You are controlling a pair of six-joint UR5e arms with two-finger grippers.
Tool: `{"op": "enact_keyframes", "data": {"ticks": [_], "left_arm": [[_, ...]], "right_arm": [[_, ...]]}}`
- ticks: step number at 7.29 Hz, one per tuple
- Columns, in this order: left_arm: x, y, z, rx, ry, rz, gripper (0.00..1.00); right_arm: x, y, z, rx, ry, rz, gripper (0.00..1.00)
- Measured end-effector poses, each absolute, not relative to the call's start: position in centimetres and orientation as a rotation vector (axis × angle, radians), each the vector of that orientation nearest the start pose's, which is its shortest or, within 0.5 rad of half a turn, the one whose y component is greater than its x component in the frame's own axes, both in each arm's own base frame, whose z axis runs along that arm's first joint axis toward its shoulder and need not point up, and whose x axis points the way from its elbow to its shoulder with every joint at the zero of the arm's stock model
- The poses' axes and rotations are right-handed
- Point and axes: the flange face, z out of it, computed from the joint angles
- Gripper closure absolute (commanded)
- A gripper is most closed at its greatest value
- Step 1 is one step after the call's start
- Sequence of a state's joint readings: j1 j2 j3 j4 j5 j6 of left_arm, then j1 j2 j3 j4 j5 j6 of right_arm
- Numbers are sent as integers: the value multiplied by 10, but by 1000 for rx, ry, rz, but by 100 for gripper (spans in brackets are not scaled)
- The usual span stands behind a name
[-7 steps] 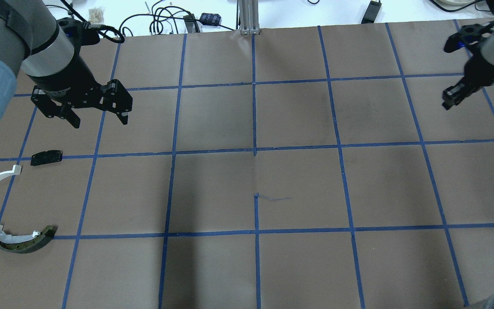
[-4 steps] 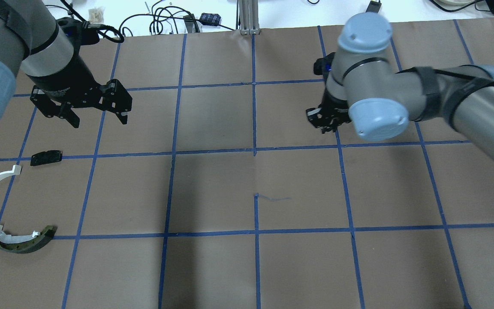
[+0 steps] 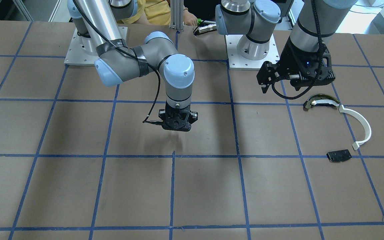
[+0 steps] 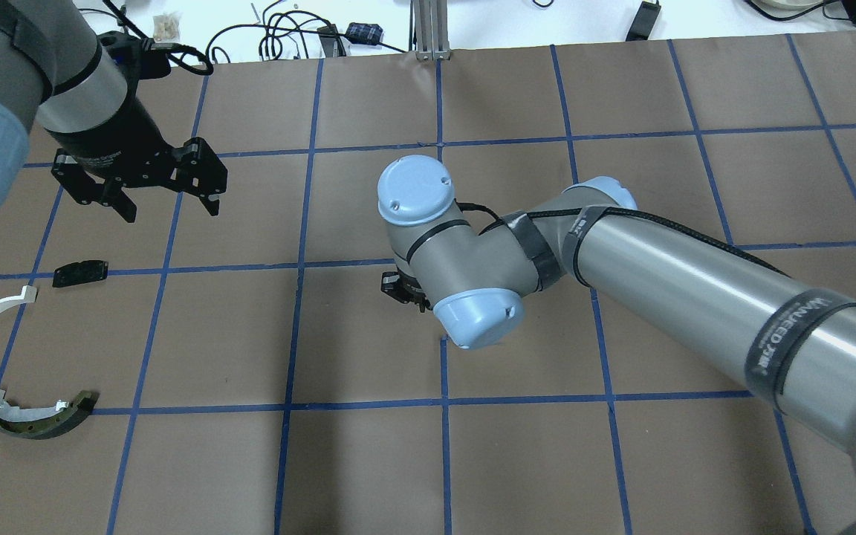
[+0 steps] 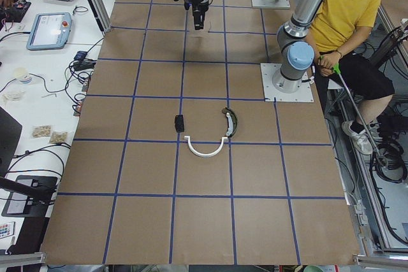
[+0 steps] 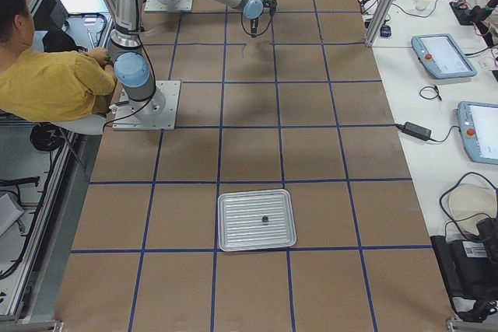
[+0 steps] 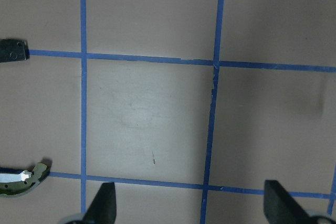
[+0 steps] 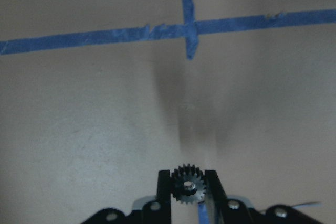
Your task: Place bearing gear from tray to pile
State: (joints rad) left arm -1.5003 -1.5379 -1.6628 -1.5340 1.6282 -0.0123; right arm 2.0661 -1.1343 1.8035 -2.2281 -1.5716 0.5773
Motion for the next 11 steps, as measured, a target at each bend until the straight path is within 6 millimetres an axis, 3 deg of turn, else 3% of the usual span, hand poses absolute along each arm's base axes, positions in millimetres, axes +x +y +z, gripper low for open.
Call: {"op": "enact_keyframes", "data": {"ticks": [1,2,3,4,5,6,7,9,11], "left_arm": [[-92,-487,458,-152,3081,44,0],[-92,-495,449,-186,3082,48,0],[-93,-504,439,-202,3087,49,0],[-99,-514,428,-180,3118,47,0],[-113,-523,414,-129,3177,41,0],[-132,-531,397,-69,3219,32,0],[-158,-534,376,-5,3236,30,0],[-220,-528,327,120,3236,35,0],[-263,-518,279,233,3199,69,0]], "right_arm": [[403,-453,195,88,3145,5,0],[403,-458,196,-5,3142,-24,0],[390,-475,206,-104,3136,-55,0],[348,-504,226,-184,3139,-53,0],[276,-533,255,-224,3150,-13,0],[187,-554,286,-213,3170,19,0],[82,-565,310,-170,3206,50,0],[-104,-553,326,-174,3230,102,0],[-264,-516,315,-179,3248,69,0]]}}
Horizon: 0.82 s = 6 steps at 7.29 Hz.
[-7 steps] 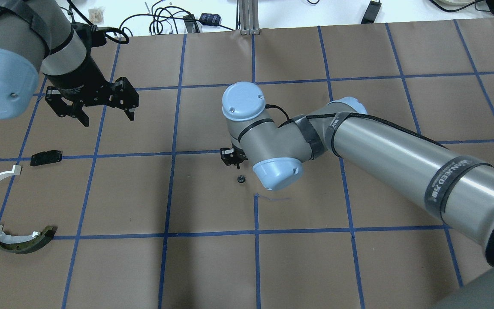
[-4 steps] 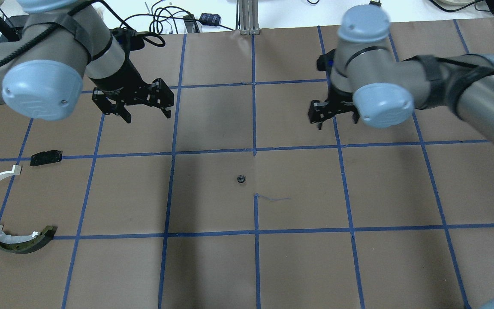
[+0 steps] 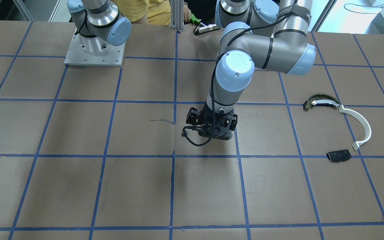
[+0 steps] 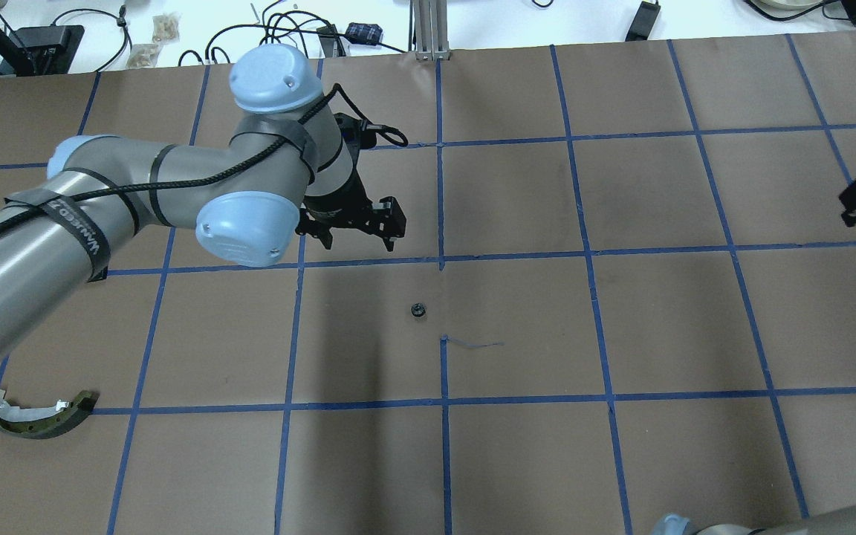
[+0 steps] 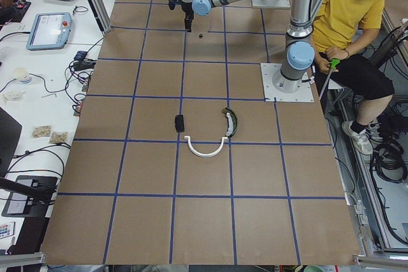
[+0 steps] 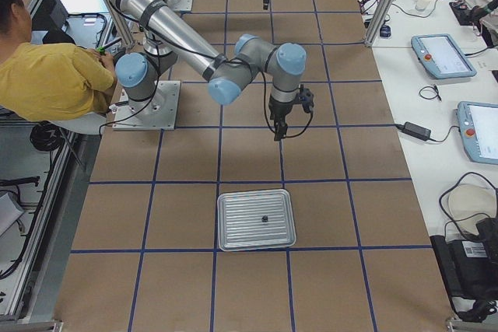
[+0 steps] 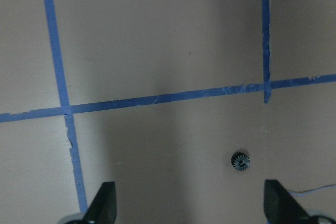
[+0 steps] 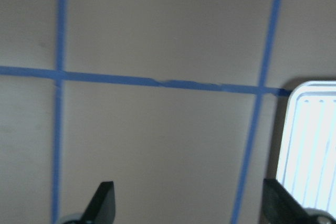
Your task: Place bearing gear from tray to pile
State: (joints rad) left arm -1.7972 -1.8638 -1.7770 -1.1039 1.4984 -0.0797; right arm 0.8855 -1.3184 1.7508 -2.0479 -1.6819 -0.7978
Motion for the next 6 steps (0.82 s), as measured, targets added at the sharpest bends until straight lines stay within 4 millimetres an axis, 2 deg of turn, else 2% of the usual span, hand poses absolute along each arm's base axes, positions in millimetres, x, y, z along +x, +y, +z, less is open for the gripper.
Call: {"op": "enact_keyframes", "data": {"ticks": [1,2,3,4,5,6], "left_arm": [[-280,-514,259,279,3180,89,0],[-295,-512,239,320,3168,103,0],[-307,-510,222,355,3160,113,0],[-317,-509,205,382,3152,131,0],[-324,-506,192,403,3145,155,2],[-329,-503,183,422,3138,176,6]], "right_arm": [[-331,-498,293,-222,3266,44,0],[-387,-480,265,-255,3267,1,0],[-427,-474,245,-289,3270,-67,1],[-457,-478,229,-330,3271,-102,6],[-477,-484,214,-373,3264,-112,7],[-489,-486,204,-399,3255,-109,8]]}}
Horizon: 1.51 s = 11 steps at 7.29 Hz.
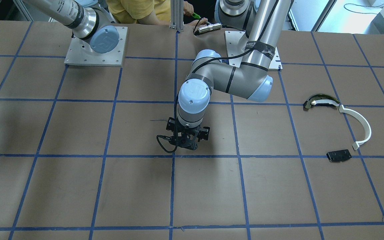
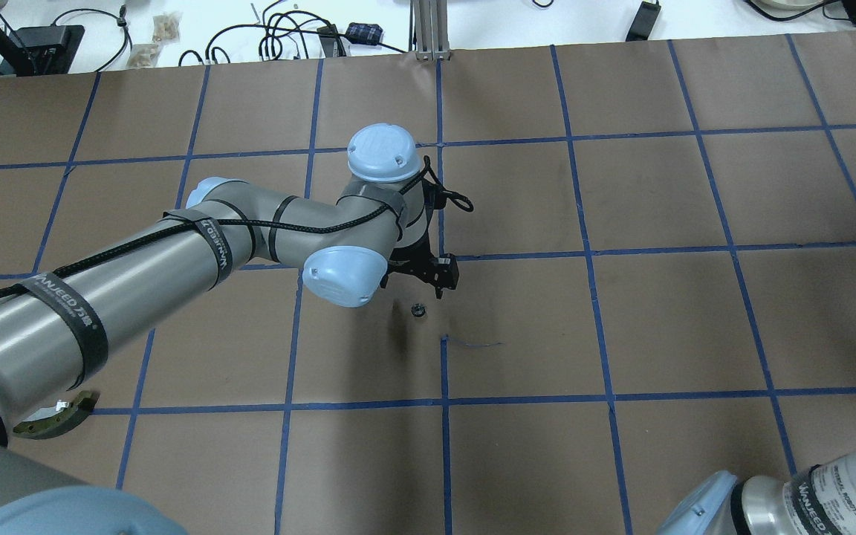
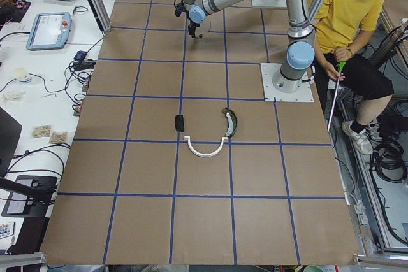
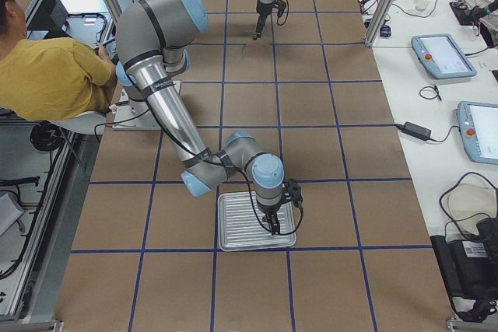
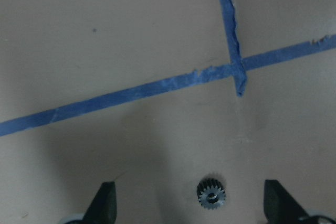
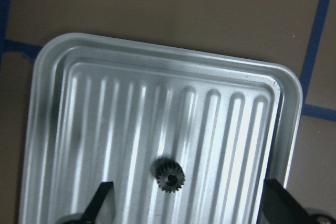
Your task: Place bearing gear from tray to pile
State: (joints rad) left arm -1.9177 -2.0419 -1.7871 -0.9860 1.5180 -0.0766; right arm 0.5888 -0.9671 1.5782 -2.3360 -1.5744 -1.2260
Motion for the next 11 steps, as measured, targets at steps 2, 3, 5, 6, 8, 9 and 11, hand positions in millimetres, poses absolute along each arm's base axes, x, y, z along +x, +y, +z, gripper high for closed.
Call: {"op": "enact_keyframes", "data": {"ticks": [2,3,5,6,8,9,11], "left_arm": [[-337,-498,172,448,3127,206,14],[-339,-495,169,458,3121,214,18],[-341,-493,168,467,3106,217,29],[-340,-493,168,468,3098,216,33],[-340,-492,168,469,3087,225,60],[-339,-491,168,468,3085,232,82],[-340,-490,168,469,3082,241,100]], "right_arm": [[-491,-484,192,-407,3200,-64,15],[-490,-483,189,-408,3182,-49,19],[-489,-482,186,-402,3172,-43,25],[-489,-482,184,-400,3168,-43,25],[-490,-483,177,-400,3158,-41,43],[-491,-484,176,-401,3156,-40,51],[-491,-484,178,-402,3157,-38,62]]}}
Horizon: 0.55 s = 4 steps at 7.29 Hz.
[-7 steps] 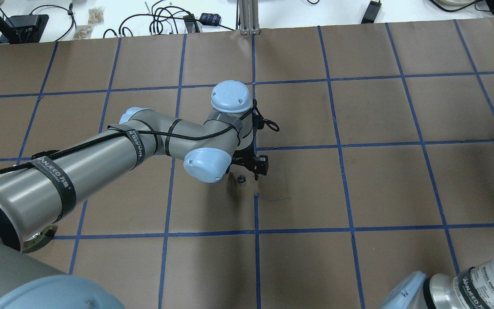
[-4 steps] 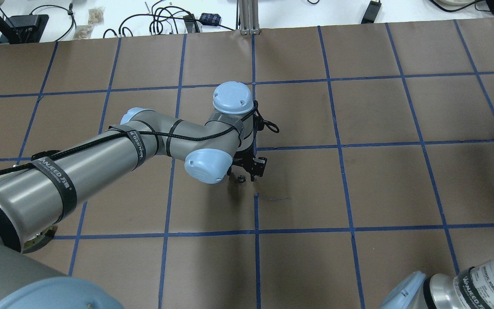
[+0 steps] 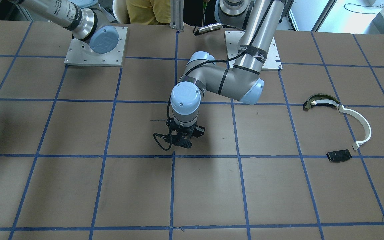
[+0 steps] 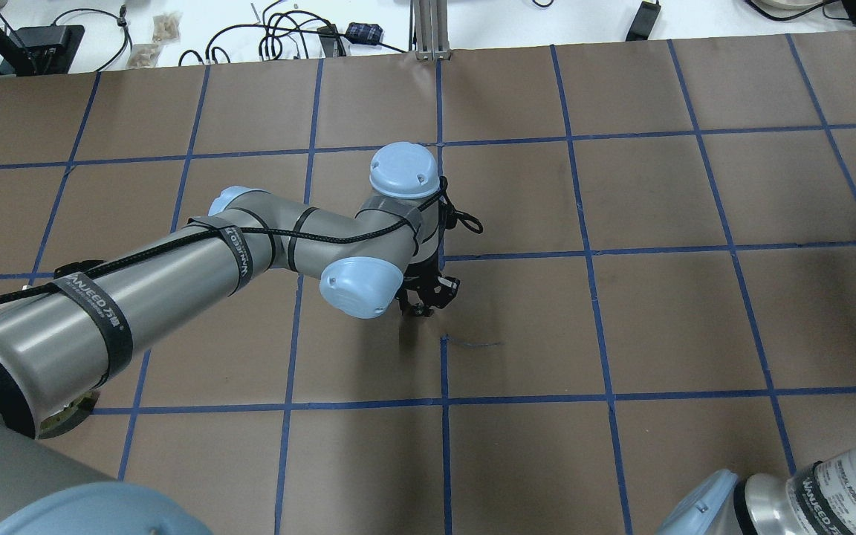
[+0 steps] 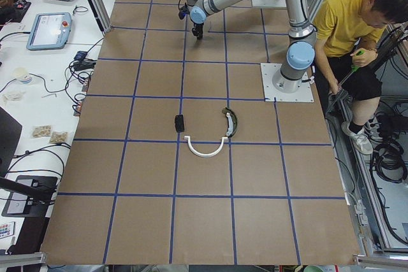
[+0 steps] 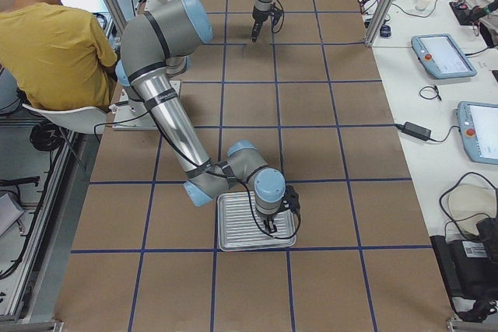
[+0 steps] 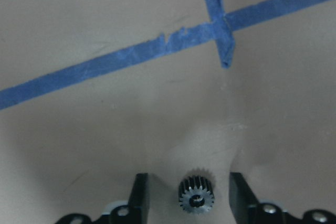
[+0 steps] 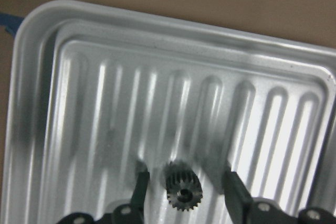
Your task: Place bearing gear from tray to pile
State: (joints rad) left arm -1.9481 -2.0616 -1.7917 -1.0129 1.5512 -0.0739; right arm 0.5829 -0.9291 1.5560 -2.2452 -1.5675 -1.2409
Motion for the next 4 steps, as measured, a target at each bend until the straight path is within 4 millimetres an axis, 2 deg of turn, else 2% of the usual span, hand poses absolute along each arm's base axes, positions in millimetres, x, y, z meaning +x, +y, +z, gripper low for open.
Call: {"op": "enact_keyframes", "data": {"ticks": [1,2,3,4], "left_arm": [[-340,-490,168,467,3080,240,100],[-340,-490,170,465,3080,234,100],[-337,-493,177,456,3081,225,100],[-325,-503,193,424,3072,215,100]], "right_arm": [[-491,-484,178,-402,3157,-38,73],[-491,-484,179,-402,3158,-38,77],[-491,-483,180,-399,3159,-36,92],[-491,-483,185,-395,3167,-31,100]]}}
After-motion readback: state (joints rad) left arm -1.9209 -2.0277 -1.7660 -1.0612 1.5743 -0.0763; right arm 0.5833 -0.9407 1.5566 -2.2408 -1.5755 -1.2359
